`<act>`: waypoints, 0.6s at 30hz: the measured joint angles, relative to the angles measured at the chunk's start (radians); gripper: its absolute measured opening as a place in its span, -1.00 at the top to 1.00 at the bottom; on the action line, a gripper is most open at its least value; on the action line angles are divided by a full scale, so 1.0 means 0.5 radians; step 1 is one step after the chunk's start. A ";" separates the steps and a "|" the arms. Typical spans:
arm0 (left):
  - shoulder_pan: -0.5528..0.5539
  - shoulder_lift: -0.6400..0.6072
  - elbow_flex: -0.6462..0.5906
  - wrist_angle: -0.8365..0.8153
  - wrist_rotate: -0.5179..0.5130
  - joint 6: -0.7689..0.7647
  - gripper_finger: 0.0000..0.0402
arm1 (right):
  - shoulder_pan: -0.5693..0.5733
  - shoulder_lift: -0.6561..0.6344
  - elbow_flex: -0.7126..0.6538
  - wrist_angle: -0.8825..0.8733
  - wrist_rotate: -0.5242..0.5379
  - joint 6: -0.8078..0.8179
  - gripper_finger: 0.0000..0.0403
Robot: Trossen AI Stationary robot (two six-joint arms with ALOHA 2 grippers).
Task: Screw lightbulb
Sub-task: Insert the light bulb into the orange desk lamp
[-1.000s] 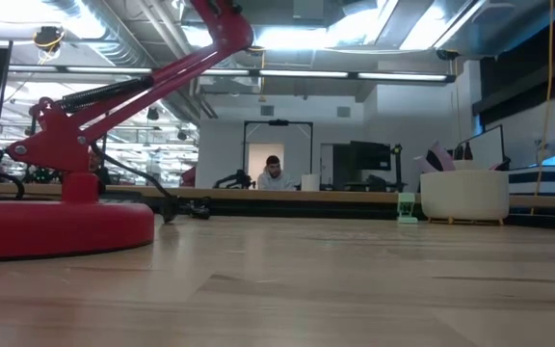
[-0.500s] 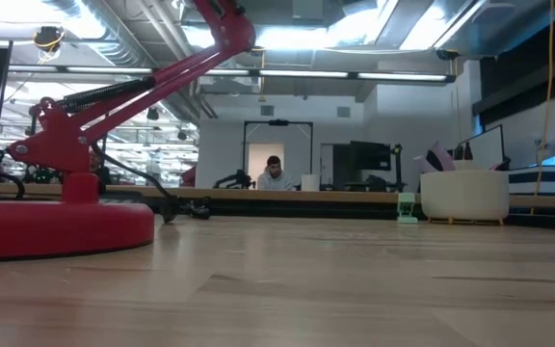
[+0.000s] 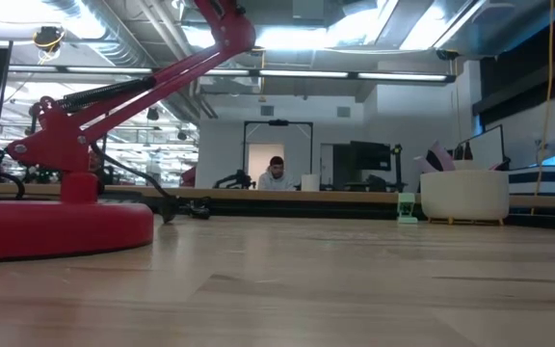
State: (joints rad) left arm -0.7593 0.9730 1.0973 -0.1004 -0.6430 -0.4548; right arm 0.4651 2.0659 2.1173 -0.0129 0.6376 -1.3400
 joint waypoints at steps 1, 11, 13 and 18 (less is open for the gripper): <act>0.006 0.006 -0.002 0.015 -0.001 0.020 -0.32 | 0.001 0.003 0.000 0.001 0.001 0.065 -0.25; 0.009 0.036 -0.002 0.059 -0.007 0.140 -0.32 | -0.005 0.010 0.001 0.025 -0.157 0.910 -0.25; 0.009 0.043 -0.002 0.079 -0.001 0.183 -0.32 | -0.008 0.008 0.001 0.021 -0.203 1.110 -0.25; 0.009 0.045 -0.001 0.082 0.011 0.306 -0.32 | -0.016 0.008 0.000 0.026 -0.228 1.526 -0.25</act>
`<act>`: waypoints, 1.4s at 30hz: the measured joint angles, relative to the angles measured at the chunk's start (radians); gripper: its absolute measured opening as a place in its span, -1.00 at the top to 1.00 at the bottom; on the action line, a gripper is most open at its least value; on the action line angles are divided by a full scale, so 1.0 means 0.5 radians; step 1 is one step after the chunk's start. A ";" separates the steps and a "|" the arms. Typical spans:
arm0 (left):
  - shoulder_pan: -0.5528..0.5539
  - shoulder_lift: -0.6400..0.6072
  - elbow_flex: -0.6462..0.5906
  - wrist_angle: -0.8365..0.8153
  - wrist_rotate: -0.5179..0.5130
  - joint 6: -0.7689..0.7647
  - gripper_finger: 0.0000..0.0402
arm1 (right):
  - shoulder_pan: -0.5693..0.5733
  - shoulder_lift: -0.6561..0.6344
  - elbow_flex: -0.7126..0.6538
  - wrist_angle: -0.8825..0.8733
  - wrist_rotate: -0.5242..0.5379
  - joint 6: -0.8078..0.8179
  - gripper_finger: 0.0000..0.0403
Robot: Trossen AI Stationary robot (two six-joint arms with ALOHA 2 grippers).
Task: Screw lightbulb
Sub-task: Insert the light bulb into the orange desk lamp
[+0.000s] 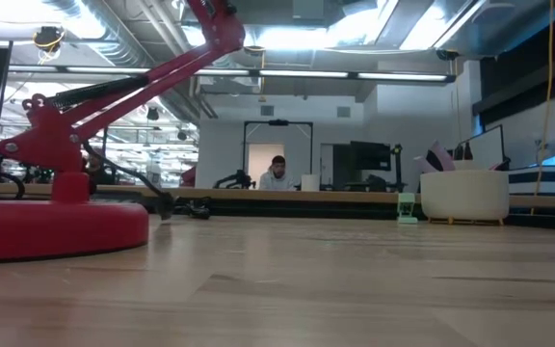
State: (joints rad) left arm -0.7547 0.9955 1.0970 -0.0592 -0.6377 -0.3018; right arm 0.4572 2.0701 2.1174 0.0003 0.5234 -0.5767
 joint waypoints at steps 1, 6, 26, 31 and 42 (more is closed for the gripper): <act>0.000 0.000 0.001 0.001 0.005 0.032 -0.32 | 0.000 0.000 -0.001 0.014 0.000 0.056 -0.25; 0.000 0.000 0.003 0.004 0.015 0.204 -0.32 | -0.003 0.004 -0.003 0.053 -0.050 0.416 -0.25; -0.014 0.000 0.004 0.000 0.068 1.146 -0.32 | -0.060 0.005 -0.003 0.088 -0.113 2.222 -0.25; -0.034 -0.001 0.003 -0.006 0.064 1.399 -0.32 | -0.102 0.005 -0.002 0.084 -0.185 2.715 -0.25; -0.034 -0.002 0.003 -0.006 0.077 1.749 -0.31 | -0.163 0.005 -0.002 0.065 -0.152 3.283 -0.41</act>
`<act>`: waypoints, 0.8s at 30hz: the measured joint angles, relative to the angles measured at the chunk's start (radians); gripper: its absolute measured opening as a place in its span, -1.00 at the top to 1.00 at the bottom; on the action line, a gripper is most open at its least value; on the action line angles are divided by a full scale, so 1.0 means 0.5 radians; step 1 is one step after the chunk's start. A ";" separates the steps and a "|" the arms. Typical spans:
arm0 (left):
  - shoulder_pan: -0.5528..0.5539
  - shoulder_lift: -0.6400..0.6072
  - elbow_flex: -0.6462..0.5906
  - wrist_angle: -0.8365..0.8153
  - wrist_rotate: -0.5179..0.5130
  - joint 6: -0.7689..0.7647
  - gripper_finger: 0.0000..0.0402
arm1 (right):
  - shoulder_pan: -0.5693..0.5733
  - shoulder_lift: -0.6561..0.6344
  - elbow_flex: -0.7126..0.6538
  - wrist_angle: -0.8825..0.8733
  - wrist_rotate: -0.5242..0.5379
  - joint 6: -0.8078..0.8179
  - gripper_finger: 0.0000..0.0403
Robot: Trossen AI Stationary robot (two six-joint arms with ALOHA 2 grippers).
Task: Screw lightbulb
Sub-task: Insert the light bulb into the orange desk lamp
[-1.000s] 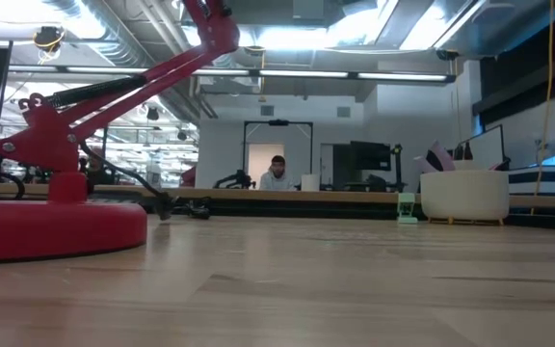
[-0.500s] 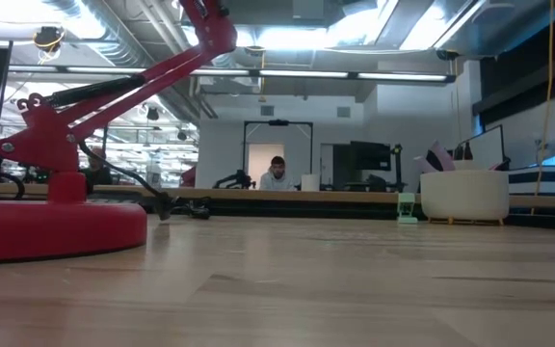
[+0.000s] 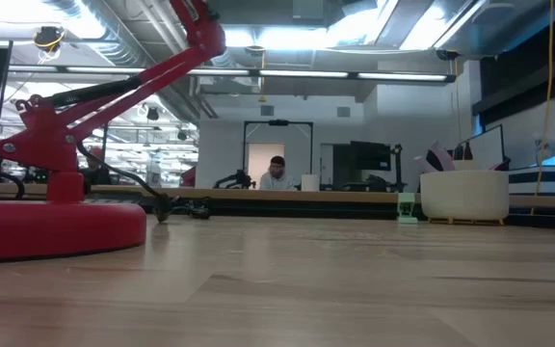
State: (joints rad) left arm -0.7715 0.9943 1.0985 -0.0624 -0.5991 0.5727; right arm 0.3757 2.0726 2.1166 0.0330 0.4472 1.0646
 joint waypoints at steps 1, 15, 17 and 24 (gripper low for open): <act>0.001 0.003 -0.001 0.017 0.015 0.003 -0.31 | -0.009 0.006 -0.001 0.000 0.024 -0.006 -0.43; -0.006 -0.050 -0.006 -0.014 0.033 -0.092 -0.31 | -0.026 0.000 -0.004 -0.011 -0.160 -0.200 -0.54; -0.015 -0.057 -0.006 -0.014 0.030 -0.121 -0.31 | -0.031 -0.014 -0.005 -0.023 -0.232 -0.203 -0.54; -0.041 -0.096 -0.007 -0.017 0.024 -0.183 -0.31 | -0.039 -0.040 -0.006 -0.007 -0.321 -0.328 -0.54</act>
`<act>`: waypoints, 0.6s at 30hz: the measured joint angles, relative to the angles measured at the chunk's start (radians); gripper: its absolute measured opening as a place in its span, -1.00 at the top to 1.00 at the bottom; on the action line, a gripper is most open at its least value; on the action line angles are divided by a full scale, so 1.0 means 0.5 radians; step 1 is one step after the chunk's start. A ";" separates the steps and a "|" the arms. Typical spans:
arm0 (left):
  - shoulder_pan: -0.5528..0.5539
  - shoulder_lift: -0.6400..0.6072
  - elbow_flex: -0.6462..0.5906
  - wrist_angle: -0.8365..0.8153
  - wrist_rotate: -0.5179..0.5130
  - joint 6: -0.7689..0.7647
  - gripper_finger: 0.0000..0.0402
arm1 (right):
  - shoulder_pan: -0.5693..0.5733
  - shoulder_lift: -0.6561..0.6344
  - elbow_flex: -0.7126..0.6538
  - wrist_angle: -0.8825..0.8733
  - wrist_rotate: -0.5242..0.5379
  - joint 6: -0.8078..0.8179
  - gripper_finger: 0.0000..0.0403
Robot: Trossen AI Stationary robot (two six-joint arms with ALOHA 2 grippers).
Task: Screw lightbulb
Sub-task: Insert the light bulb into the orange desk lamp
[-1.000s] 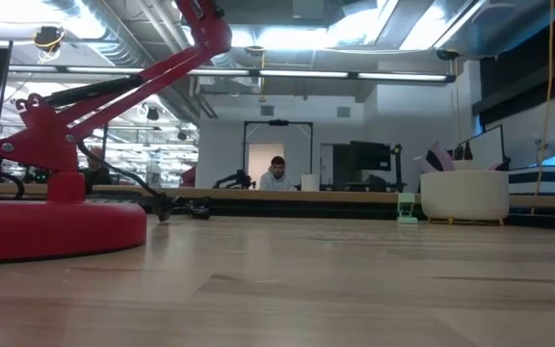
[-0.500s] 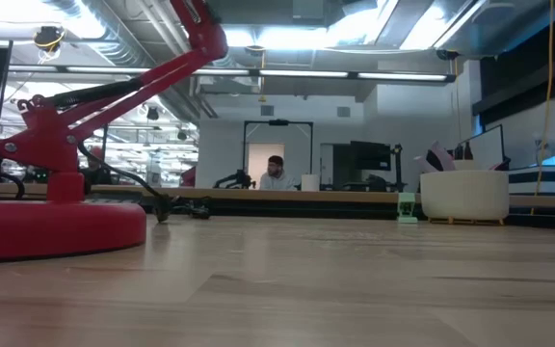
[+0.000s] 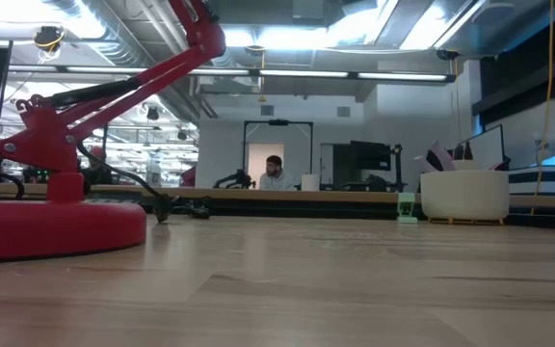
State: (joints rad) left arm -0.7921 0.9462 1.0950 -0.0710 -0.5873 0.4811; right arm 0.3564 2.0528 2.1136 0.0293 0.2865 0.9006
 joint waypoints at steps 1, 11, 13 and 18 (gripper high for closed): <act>0.000 -0.006 0.000 -0.003 0.000 -0.007 -0.31 | 0.000 -0.004 0.000 -0.004 0.014 -0.017 -0.54; -0.001 -0.039 -0.001 -0.002 -0.006 -0.044 -0.31 | 0.004 -0.052 0.000 -0.082 0.071 -0.138 -0.54; -0.001 -0.042 -0.001 -0.003 -0.007 -0.050 -0.31 | 0.005 -0.066 0.000 -0.113 0.116 -0.143 -0.54; -0.002 -0.055 -0.001 -0.009 -0.024 -0.058 -0.31 | 0.021 -0.104 0.002 -0.169 0.176 -0.205 -0.54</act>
State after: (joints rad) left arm -0.7929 0.9188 1.0946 -0.0753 -0.5993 0.4523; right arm 0.3668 2.0009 2.1143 -0.0553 0.3743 0.7983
